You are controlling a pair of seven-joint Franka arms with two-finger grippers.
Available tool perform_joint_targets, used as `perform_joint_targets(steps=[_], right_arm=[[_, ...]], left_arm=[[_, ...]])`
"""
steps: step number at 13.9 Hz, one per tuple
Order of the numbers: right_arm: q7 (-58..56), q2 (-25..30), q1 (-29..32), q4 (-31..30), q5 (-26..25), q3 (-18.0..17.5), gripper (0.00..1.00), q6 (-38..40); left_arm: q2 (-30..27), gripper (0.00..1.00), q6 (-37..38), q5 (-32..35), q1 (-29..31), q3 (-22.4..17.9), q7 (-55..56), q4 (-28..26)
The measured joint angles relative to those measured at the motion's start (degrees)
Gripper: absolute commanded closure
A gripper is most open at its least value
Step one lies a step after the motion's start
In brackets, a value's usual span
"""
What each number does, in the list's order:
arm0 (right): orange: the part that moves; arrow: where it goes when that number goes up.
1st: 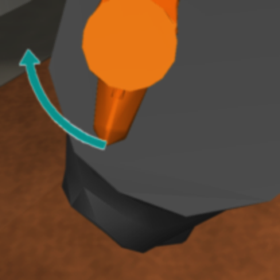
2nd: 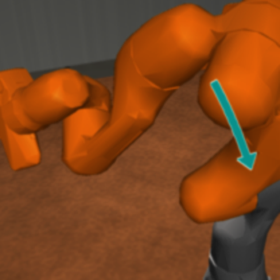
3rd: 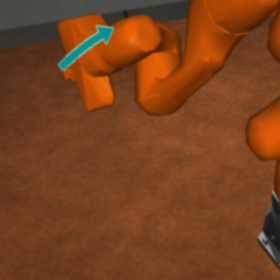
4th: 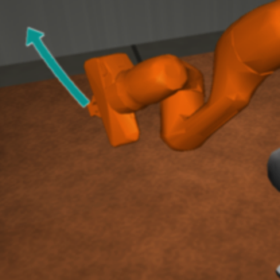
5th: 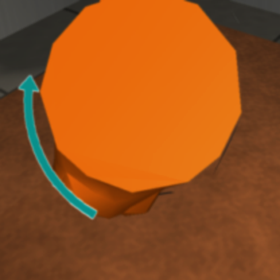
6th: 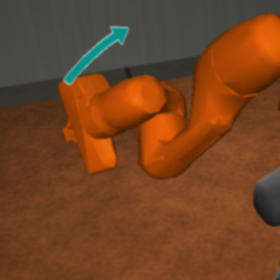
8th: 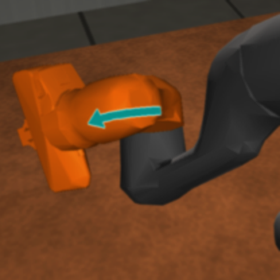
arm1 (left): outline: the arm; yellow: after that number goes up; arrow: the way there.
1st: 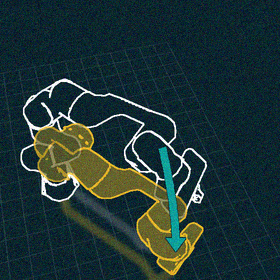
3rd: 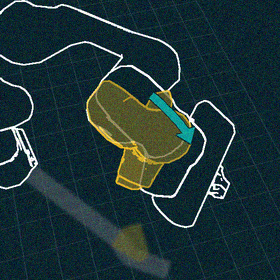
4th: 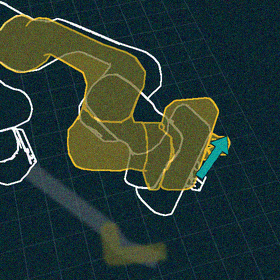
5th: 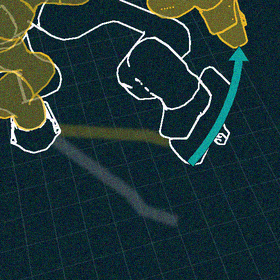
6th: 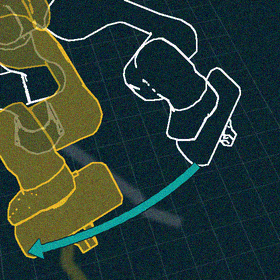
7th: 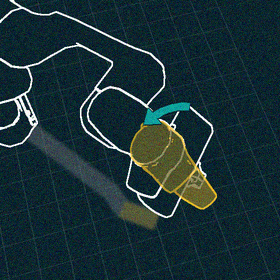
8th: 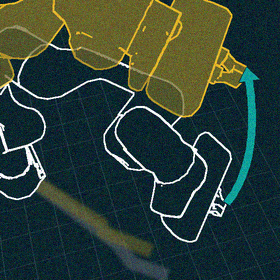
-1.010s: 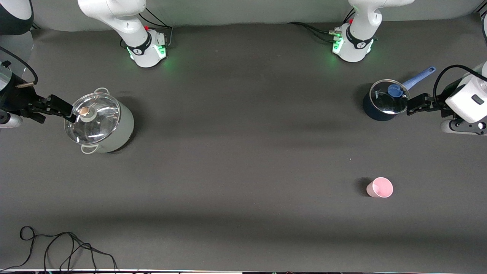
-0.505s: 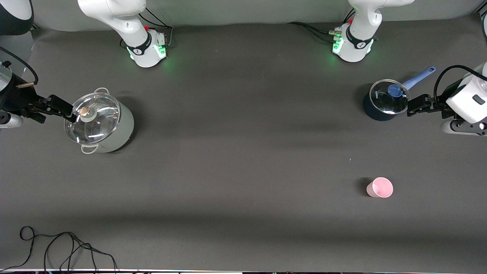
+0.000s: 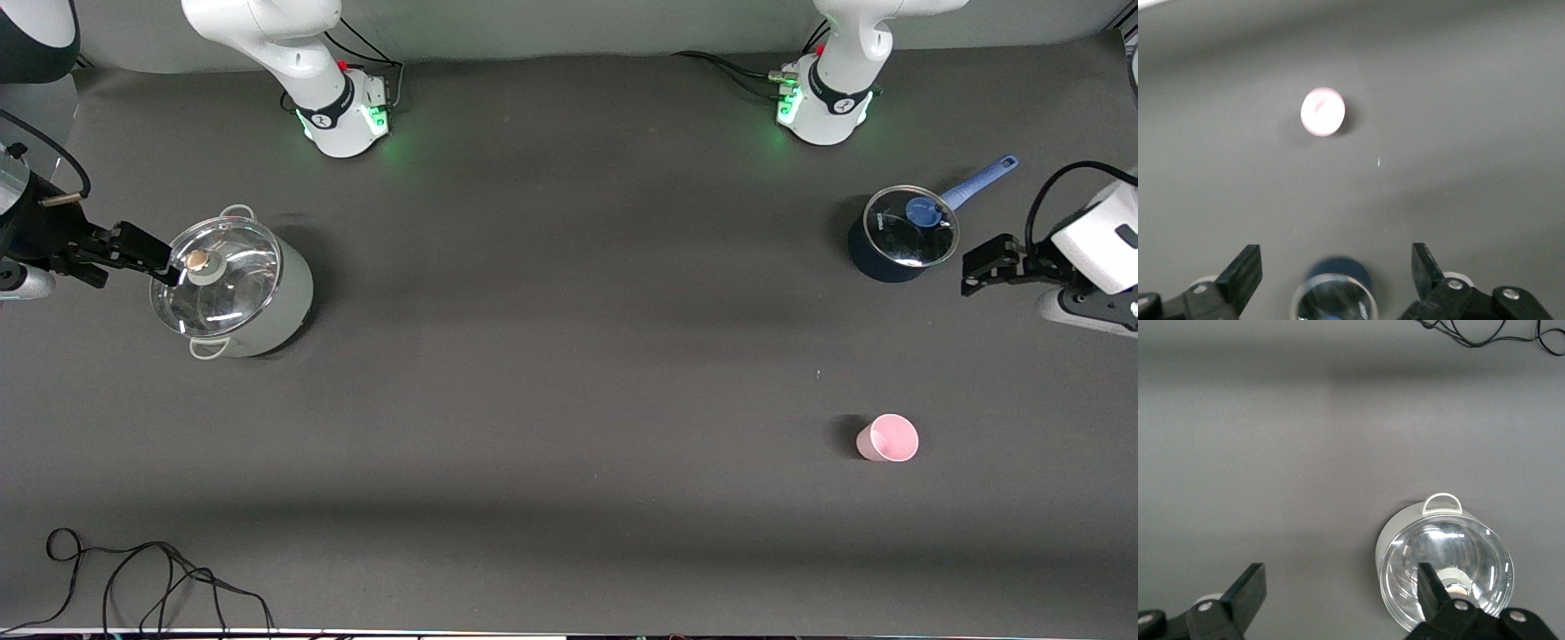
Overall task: Transfer pink cup from left to right arm
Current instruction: 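Move the left gripper down toward the pink cup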
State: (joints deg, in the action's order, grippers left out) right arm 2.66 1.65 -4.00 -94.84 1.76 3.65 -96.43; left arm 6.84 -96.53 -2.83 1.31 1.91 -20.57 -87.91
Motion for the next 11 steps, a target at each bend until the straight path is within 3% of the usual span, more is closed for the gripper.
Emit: perform_joint_targets(steps=[5,11], right_arm=[[0.0,0.0,0.0,-0.03,0.0,0.0,0.0,0.0],[0.02,-0.01,0.02,-0.26,0.0,0.0,0.0,0.02]], left_arm=[[10.14,0.0,-4.96,-18.77,11.62,-0.54,-36.04,4.43],[22.8,0.0,-6.14,-37.55,20.64,-0.6,-67.65,4.67]])
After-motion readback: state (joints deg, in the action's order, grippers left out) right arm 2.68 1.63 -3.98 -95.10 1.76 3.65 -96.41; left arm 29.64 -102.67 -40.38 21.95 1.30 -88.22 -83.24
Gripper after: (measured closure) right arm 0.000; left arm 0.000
